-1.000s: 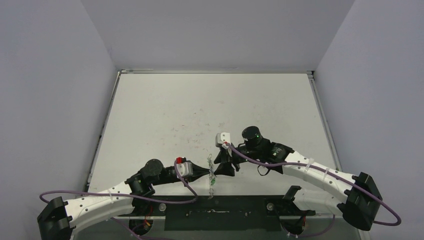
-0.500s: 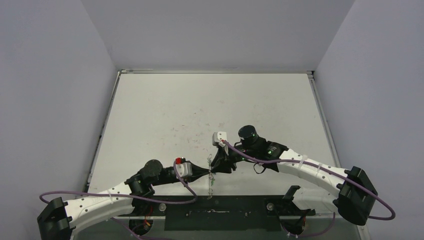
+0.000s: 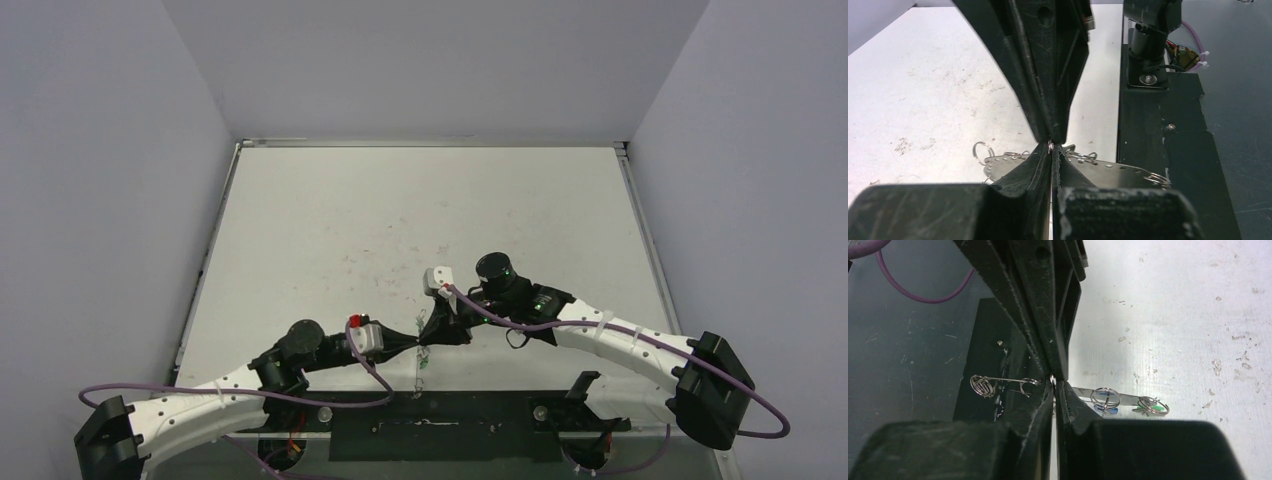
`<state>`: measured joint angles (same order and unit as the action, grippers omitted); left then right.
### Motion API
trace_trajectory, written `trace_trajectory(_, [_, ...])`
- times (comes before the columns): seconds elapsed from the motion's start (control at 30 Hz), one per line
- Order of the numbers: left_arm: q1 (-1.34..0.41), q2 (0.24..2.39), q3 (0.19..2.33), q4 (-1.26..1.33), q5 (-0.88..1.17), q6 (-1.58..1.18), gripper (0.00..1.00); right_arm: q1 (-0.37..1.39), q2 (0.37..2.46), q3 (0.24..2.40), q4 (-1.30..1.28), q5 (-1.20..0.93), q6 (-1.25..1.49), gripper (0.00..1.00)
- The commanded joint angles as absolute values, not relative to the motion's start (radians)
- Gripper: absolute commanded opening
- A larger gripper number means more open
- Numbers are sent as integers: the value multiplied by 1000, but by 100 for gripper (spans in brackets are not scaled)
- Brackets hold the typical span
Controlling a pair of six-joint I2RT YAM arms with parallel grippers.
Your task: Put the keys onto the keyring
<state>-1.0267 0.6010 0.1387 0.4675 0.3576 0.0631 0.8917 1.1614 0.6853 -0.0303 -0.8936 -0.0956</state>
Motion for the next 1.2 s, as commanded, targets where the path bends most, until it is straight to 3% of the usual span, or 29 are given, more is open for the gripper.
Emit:
trace_trajectory(0.0, [-1032,577,150,551,350,58,0,899,1171,696,4,-914,-130,0])
trace_trajectory(0.33, [-1033,536,168,453,292,91,0,902,1151,762,-149,-847,-161,0])
trace_trajectory(0.5, [-1032,544,210,344,290,135,20,911,1174,836,-297,-781,-184,0])
trace_trajectory(0.6, [-1032,554,237,280,300,162,24,931,1190,882,-373,-728,-187,0])
trace_trajectory(0.87, [-1032,600,307,151,306,232,25,970,1271,1026,-574,-628,-189,0])
trace_trajectory(1.17, [-1032,691,280,332,369,184,25,1001,1306,1058,-561,-624,-171,0])
